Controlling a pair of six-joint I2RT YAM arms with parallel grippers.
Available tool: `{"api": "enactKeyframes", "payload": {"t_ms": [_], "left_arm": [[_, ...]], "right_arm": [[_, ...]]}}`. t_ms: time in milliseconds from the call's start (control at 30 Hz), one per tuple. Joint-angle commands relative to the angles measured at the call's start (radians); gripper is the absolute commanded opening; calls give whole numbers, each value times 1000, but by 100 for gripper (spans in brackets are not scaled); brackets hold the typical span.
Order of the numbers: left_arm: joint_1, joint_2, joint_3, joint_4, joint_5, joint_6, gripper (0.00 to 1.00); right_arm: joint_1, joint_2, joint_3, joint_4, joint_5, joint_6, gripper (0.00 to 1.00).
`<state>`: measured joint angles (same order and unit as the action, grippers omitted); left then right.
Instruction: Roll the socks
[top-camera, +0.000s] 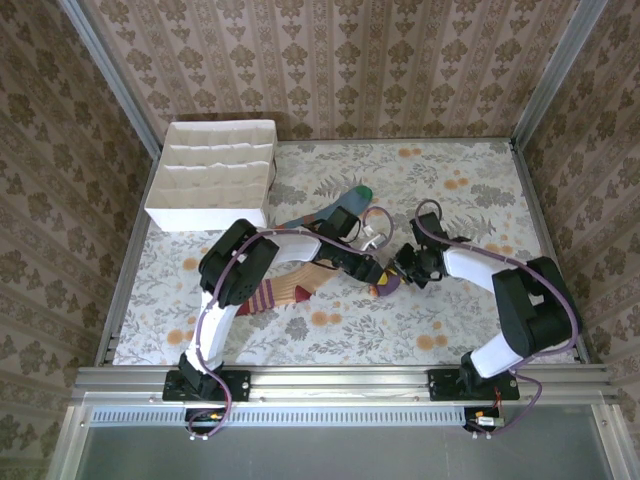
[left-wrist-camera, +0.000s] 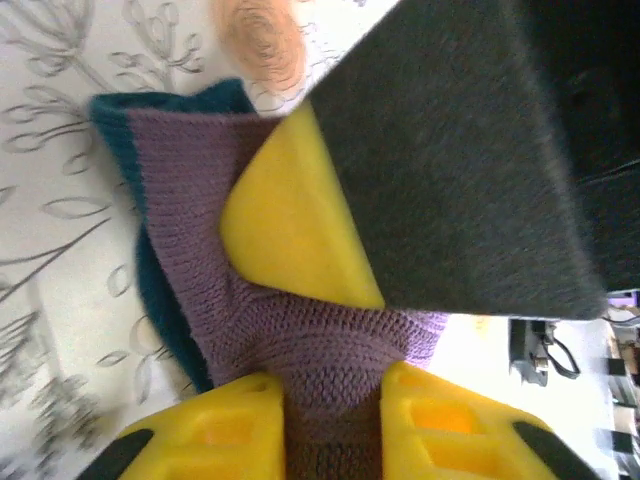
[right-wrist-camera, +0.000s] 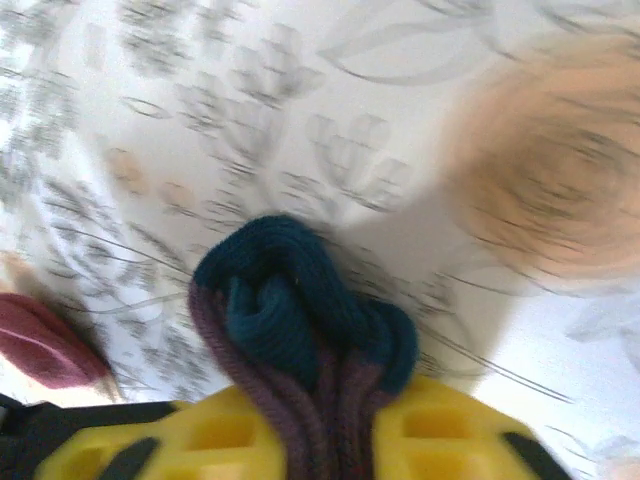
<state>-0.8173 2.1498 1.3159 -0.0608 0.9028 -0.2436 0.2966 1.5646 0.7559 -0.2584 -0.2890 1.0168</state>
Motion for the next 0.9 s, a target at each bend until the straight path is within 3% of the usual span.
{"api": "enactKeyframes", "payload": {"t_ms": [0, 133, 200, 233, 267, 467, 567, 633, 800, 867], "left_arm": [[-29, -20, -45, -79, -143, 130, 27], [-17, -145, -113, -31, -213, 220, 42], [1, -208, -139, -21, -233, 254, 57], [13, -239, -150, -22, -242, 270, 95], [26, -269, -163, -21, -253, 283, 100], [87, -484, -318, 111, -364, 367, 100], [105, -591, -427, 243, -479, 355, 100], [125, -631, -473, 285, -489, 322, 100], [216, -598, -404, 152, -154, 311, 100], [215, -591, -404, 189, -101, 281, 100]], "right_arm": [[85, 101, 31, 10, 29, -137, 0], [120, 59, 70, -47, 114, -285, 0], [127, 19, 77, -66, 161, -346, 0], [130, -3, 79, -69, 181, -379, 0], [131, -25, 82, -70, 195, -408, 0], [139, -141, 71, -10, 182, -563, 0], [142, -203, 58, 36, 140, -618, 0], [145, -234, 53, 64, 114, -652, 0], [171, -288, 76, 93, 76, -758, 0], [188, -302, 92, 96, 76, -796, 0]]}}
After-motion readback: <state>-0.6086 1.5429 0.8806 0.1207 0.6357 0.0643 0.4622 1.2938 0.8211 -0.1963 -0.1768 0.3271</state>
